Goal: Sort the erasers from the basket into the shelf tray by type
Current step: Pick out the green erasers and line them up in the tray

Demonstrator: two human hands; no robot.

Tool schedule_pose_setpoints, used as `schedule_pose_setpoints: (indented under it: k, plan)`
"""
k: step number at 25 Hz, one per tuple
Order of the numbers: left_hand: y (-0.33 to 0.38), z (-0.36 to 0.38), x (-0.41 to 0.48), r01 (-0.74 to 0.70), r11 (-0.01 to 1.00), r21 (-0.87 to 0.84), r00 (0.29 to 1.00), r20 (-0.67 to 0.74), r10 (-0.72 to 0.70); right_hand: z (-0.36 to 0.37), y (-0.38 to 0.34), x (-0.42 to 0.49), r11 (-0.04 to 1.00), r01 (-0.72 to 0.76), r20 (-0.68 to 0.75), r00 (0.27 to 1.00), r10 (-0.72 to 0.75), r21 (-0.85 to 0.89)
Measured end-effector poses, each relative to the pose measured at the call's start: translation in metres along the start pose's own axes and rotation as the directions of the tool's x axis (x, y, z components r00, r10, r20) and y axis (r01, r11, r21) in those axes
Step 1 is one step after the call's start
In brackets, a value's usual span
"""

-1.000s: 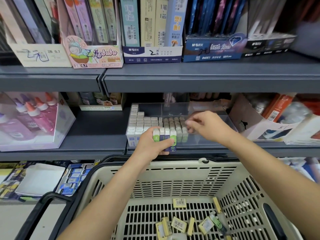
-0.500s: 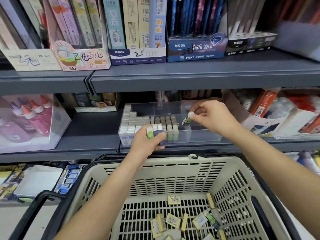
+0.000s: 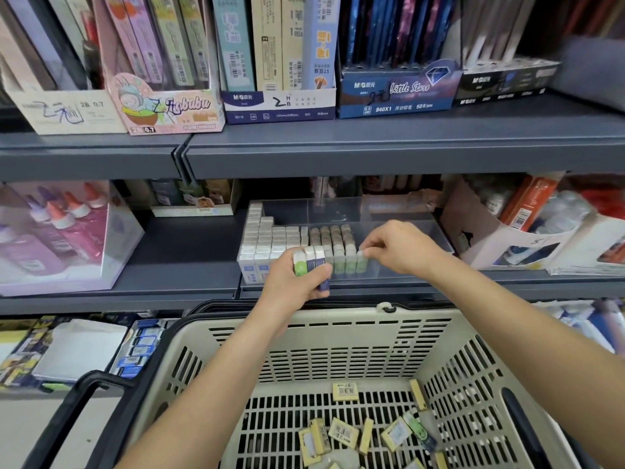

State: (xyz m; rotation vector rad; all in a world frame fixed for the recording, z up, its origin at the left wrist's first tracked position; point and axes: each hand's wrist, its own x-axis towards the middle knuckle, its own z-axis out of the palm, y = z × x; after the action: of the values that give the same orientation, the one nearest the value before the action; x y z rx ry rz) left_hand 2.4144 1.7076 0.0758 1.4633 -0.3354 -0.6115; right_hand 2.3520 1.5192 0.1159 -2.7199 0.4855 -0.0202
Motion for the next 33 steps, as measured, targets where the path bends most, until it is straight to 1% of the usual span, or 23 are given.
schedule_pose_setpoints:
  k: [5,6,7,8,9,10,11,13,14,16,19,20,21,23,25,27,29,33]
  plan:
    - [-0.002,0.011,0.000,0.047,0.999,-0.018,0.998,0.040,-0.046,-0.004,-0.001,-0.002,0.997,0.068,0.064,0.996,-0.066,-0.022]
    - [-0.001,0.013,0.000,0.049,0.999,-0.022,0.998,0.047,-0.048,-0.005,0.000,-0.004,0.997,0.065,0.042,0.997,-0.063,-0.030]
    - [0.000,0.015,0.000,0.049,0.999,-0.024,0.997,0.056,-0.047,-0.006,0.000,-0.006,0.998,0.061,-0.014,0.998,-0.062,-0.029]
    - [0.000,0.016,-0.001,0.045,0.999,-0.025,0.997,0.067,-0.043,-0.007,-0.001,-0.009,0.998,0.070,-0.082,0.994,-0.070,0.000]
    - [0.001,0.017,-0.001,0.041,0.999,-0.025,0.996,0.084,-0.039,-0.007,-0.003,-0.013,0.993,0.097,-0.126,0.988,-0.088,0.070]
    - [0.002,0.017,-0.001,0.040,0.999,-0.024,0.994,0.106,-0.038,-0.008,-0.006,-0.016,0.977,0.134,-0.125,0.986,-0.114,0.164]
    - [0.003,0.018,-0.001,0.045,0.999,-0.022,0.990,0.133,-0.041,-0.008,-0.009,-0.019,0.955,0.163,-0.091,0.985,-0.144,0.247]
    - [0.004,0.022,-0.002,0.058,0.998,-0.029,0.983,0.174,-0.052,-0.006,-0.013,-0.024,0.926,0.181,-0.018,0.982,-0.186,0.331]
    - [0.005,0.025,-0.003,0.065,0.997,-0.040,0.982,0.182,-0.057,-0.007,-0.013,-0.025,0.918,0.176,-0.009,0.983,-0.185,0.355]
    - [0.005,0.027,-0.003,0.063,0.996,-0.060,0.986,0.161,-0.053,-0.014,-0.010,-0.026,0.900,0.149,-0.044,0.989,-0.144,0.409]
    - [0.006,0.021,0.000,0.033,0.997,-0.065,0.998,0.059,-0.029,-0.028,0.001,-0.020,0.876,0.071,-0.122,0.992,-0.013,0.477]
    - [0.007,0.018,0.002,0.026,0.998,-0.064,0.999,0.029,-0.024,-0.032,0.005,-0.016,0.895,0.055,-0.163,0.986,0.020,0.442]
    - [0.007,0.015,0.003,0.022,0.998,-0.062,1.000,0.013,-0.021,-0.036,0.008,-0.011,0.931,0.047,-0.211,0.977,0.033,0.361]
    - [0.008,0.011,0.003,0.018,0.999,-0.051,1.000,0.015,-0.017,-0.038,0.008,-0.004,0.982,0.036,-0.259,0.966,0.013,0.185]
    - [0.008,0.011,0.002,0.016,0.999,-0.040,1.000,0.028,-0.015,-0.034,0.005,0.002,0.997,0.034,-0.208,0.978,-0.019,0.069]
    - [0.007,0.011,0.001,0.015,0.999,-0.048,0.999,0.036,-0.013,-0.025,0.000,0.006,0.999,0.031,-0.121,0.992,-0.035,-0.033]
    - [0.005,0.011,0.001,0.019,0.998,-0.056,0.999,0.042,-0.016,-0.017,-0.003,0.010,0.997,0.004,-0.069,0.998,-0.009,-0.075]
    - [0.003,0.010,0.002,0.039,0.998,-0.055,0.998,0.048,-0.036,-0.004,-0.001,0.017,0.993,-0.016,-0.028,1.000,0.012,-0.117]
